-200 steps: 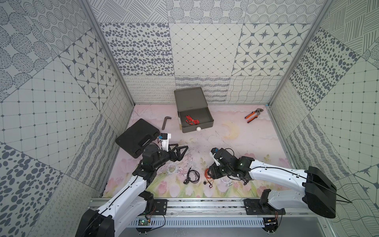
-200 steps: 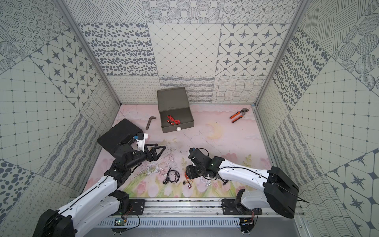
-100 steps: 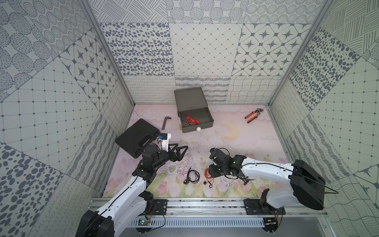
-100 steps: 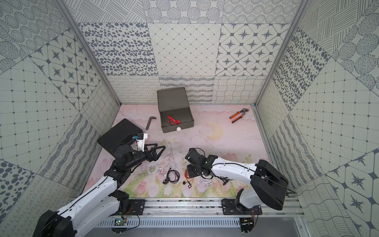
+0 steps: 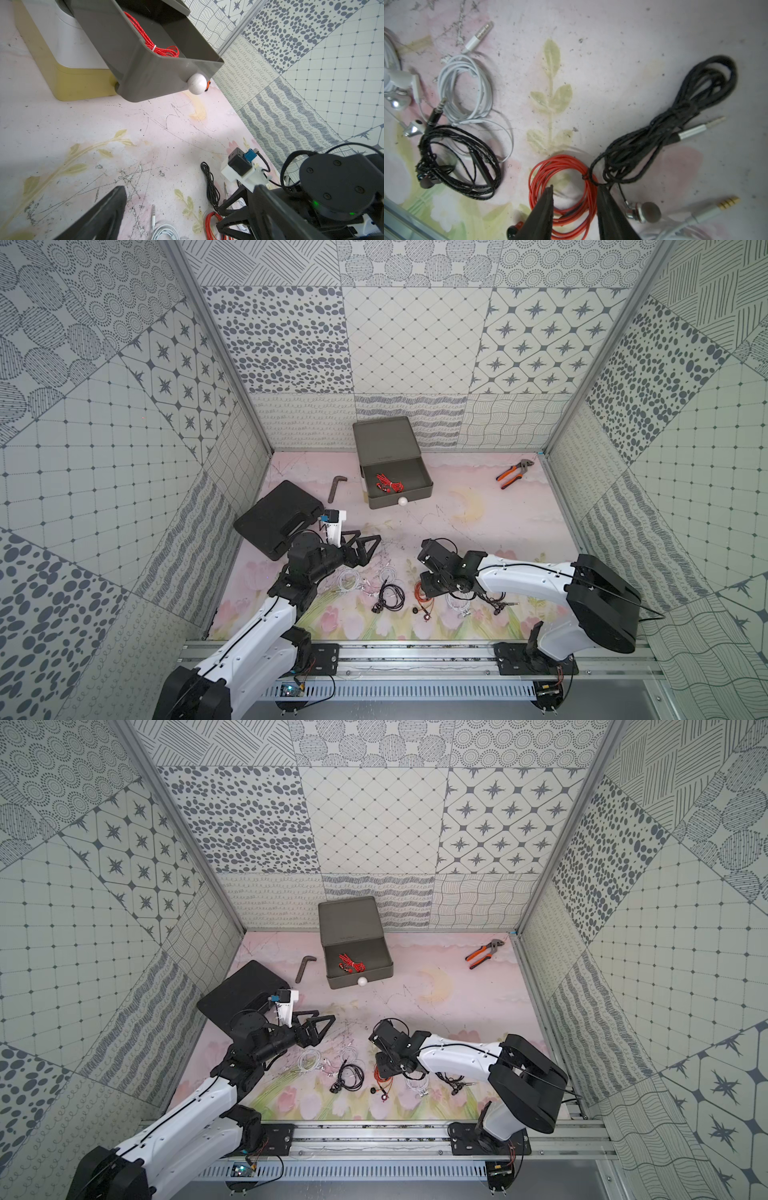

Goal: Place the wired earphones into the drawer by color
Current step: Pick up the wired earphones from the center of the board.

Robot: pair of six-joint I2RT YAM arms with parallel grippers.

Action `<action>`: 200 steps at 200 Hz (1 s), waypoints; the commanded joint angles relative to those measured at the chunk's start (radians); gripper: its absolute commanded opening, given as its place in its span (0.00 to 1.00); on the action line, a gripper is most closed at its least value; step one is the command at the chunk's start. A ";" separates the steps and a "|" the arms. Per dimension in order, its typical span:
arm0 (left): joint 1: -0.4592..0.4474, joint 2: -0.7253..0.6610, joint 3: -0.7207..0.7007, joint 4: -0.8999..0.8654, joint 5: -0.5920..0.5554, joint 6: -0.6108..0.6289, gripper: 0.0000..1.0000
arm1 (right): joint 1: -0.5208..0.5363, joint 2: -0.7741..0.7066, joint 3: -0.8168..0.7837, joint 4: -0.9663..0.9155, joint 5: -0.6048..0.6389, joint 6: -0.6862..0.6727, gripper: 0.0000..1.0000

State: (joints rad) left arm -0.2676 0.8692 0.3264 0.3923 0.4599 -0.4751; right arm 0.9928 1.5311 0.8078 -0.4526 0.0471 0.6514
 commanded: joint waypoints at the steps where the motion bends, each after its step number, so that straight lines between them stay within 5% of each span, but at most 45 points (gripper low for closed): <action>1: -0.004 -0.001 0.015 0.015 -0.008 0.021 0.99 | 0.003 0.018 0.016 0.014 0.014 -0.001 0.38; 200: -0.004 -0.003 0.013 0.015 -0.009 0.021 0.99 | 0.062 0.117 0.085 -0.049 0.071 -0.002 0.27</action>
State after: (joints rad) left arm -0.2672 0.8692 0.3264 0.3923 0.4595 -0.4751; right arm 1.0458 1.6245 0.8738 -0.4931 0.0910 0.6510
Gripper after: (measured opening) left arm 0.993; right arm 0.277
